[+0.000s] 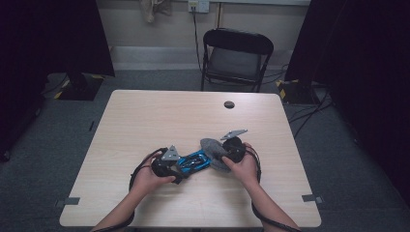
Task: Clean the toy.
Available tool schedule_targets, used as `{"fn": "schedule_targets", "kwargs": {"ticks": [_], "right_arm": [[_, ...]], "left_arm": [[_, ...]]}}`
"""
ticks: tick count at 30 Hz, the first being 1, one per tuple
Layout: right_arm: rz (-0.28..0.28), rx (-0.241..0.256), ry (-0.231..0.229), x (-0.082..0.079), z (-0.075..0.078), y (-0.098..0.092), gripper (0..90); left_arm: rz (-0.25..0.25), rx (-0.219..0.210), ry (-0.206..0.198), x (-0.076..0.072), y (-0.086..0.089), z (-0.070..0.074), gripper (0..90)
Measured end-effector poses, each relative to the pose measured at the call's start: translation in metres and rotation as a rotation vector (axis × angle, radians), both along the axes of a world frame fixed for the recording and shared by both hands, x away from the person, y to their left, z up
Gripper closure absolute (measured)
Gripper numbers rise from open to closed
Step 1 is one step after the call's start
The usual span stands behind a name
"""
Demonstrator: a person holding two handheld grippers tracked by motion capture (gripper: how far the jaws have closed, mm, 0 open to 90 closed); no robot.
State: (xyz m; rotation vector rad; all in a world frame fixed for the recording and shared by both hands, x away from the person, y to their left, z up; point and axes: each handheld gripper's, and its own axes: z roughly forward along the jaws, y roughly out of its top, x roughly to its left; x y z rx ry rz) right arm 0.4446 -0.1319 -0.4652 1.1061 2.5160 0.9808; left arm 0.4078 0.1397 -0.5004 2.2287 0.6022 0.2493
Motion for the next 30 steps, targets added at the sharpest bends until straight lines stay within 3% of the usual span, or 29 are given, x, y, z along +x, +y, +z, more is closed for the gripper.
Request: {"fn": "schedule_targets", "kwargs": {"ticks": [7, 13, 20, 30], "right_arm": [[-0.04, -0.003, 0.008, 0.004, -0.004, -0.009, 65.0], [-0.028, 0.015, 0.003, 0.002, 0.005, -0.01, 65.0], [0.052, 0.05, -0.03, -0.01, 0.024, 0.01, 64.9], [0.161, 0.073, -0.034, -0.025, 0.024, 0.049, 64.9]], "left_arm": [[0.0, 0.0, -0.001, 0.0, 0.0, 0.0, 24.4], [0.0, -0.001, 0.0, 0.0, 0.0, 0.0, 24.4], [0.0, 0.001, 0.0, 0.0, 0.0, 0.0, 24.4], [0.0, 0.0, 0.0, 0.0, 0.0, 0.0, 24.4]]}}
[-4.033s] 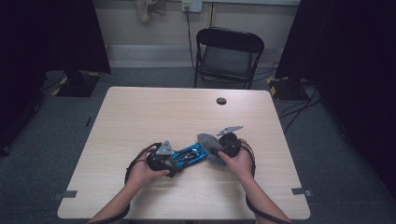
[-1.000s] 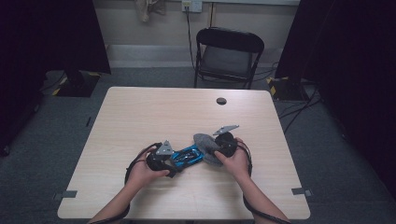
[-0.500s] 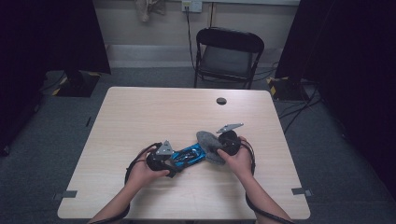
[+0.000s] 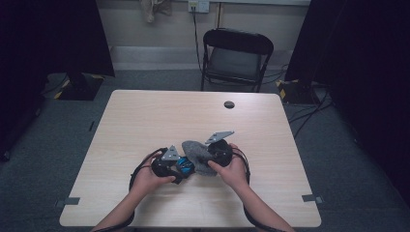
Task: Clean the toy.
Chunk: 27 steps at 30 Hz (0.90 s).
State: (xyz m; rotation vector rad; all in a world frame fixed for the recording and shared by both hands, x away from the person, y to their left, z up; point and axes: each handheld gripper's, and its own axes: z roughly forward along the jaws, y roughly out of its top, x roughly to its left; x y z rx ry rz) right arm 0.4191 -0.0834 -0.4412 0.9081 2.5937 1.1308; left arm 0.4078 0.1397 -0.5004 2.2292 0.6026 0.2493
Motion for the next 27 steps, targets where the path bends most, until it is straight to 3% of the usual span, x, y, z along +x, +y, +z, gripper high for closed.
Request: {"fn": "schedule_targets", "kwargs": {"ticks": [16, 20, 27], "right_arm": [[0.09, -0.007, 0.005, -0.009, -0.011, 0.035, 64.7], [0.079, 0.001, 0.004, -0.009, -0.011, 0.033, 65.1], [0.044, -0.029, -0.013, -0.003, -0.009, 0.023, 65.5]], "left_arm": [[-0.001, 0.001, -0.001, 0.0, 0.0, 0.0, 24.4], [0.001, 0.0, -0.001, 0.0, 0.0, 0.0, 24.5], [0.002, 0.0, -0.001, 0.0, 0.0, 0.0, 24.5]]}}
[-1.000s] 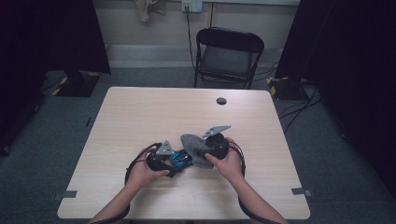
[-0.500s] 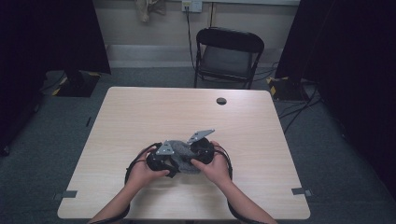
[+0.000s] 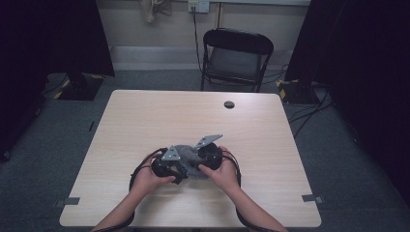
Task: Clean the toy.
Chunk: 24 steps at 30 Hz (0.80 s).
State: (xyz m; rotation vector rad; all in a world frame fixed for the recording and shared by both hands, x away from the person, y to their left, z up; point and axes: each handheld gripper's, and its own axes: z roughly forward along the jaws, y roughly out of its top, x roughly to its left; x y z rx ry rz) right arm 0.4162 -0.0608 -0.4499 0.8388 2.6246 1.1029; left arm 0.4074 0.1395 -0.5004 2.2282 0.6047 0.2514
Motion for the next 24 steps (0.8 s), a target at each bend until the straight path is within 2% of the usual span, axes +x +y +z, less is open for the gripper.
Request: {"fn": "schedule_targets", "kwargs": {"ticks": [9, 18, 24], "right_arm": [[-0.107, -0.016, 0.026, 0.017, -0.008, -0.037, 65.5], [-0.159, -0.015, 0.04, 0.026, -0.011, -0.054, 65.4], [-0.2, -0.038, 0.038, 0.031, -0.012, -0.066, 65.4]], "left_arm": [[0.0, -0.001, 0.001, 0.0, 0.0, 0.0, 24.5], [0.001, -0.001, 0.001, 0.0, 0.0, 0.0, 24.4], [0.002, -0.002, 0.001, 0.0, 0.0, 0.0, 24.4]]}}
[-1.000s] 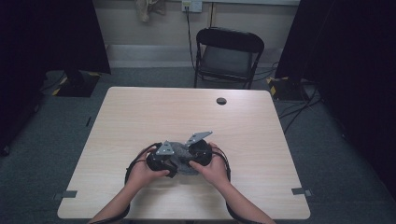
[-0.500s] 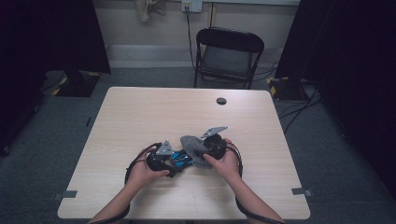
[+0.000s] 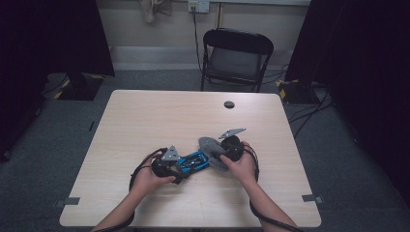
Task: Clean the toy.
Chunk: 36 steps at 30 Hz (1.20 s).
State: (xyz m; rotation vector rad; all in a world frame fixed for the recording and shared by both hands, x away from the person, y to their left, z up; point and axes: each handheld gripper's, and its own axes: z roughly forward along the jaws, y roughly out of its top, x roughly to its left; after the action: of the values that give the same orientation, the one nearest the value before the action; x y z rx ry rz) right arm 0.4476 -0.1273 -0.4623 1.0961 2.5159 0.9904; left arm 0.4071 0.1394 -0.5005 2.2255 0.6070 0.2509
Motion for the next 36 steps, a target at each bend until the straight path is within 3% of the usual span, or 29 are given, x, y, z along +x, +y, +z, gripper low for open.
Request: {"fn": "schedule_targets", "kwargs": {"ticks": [6, 9, 15, 23, 28, 32, 36], "right_arm": [[0.003, 0.012, -0.011, -0.004, 0.005, -0.004, 65.4], [0.039, 0.031, -0.031, -0.011, 0.013, 0.004, 65.4], [0.171, 0.049, -0.051, -0.029, 0.021, 0.041, 65.1], [0.24, 0.049, -0.048, -0.038, 0.014, 0.069, 64.7], [0.245, 0.038, -0.057, -0.039, 0.01, 0.072, 64.7], [0.233, 0.041, -0.054, -0.037, 0.01, 0.067, 64.9], [0.208, 0.011, -0.055, -0.032, 0.011, 0.057, 64.8]], "left_arm": [[-0.001, 0.003, 0.001, 0.0, 0.0, 0.0, 24.4], [-0.001, 0.003, 0.001, 0.0, 0.0, 0.0, 24.4], [0.0, 0.003, 0.001, 0.0, 0.0, 0.0, 24.4], [0.0, 0.003, 0.0, 0.0, 0.0, 0.0, 24.4], [0.0, 0.003, 0.001, 0.0, 0.0, 0.0, 24.4], [0.0, 0.003, -0.001, 0.0, 0.0, 0.0, 24.4], [0.001, 0.002, 0.001, 0.0, 0.0, 0.0, 24.4]]}}
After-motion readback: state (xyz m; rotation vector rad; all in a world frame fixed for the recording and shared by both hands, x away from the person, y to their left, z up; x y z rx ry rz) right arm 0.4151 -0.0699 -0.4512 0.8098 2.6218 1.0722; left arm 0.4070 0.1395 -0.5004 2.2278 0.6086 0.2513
